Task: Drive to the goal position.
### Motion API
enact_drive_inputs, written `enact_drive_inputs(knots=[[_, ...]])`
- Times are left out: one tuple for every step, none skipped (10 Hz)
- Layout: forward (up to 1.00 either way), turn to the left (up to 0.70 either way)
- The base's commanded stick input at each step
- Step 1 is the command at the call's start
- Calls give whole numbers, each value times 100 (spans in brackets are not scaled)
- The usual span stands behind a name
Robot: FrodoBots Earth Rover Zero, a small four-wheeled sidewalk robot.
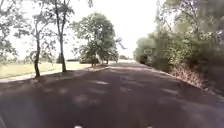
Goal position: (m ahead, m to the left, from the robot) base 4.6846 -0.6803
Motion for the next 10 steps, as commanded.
enact_drive_inputs(knots=[[100,-10],[100,-10],[100,-10],[100,-10],[100,-10],[100,-10],[100,-8],[100,-7],[100,-6],[100,-6]])
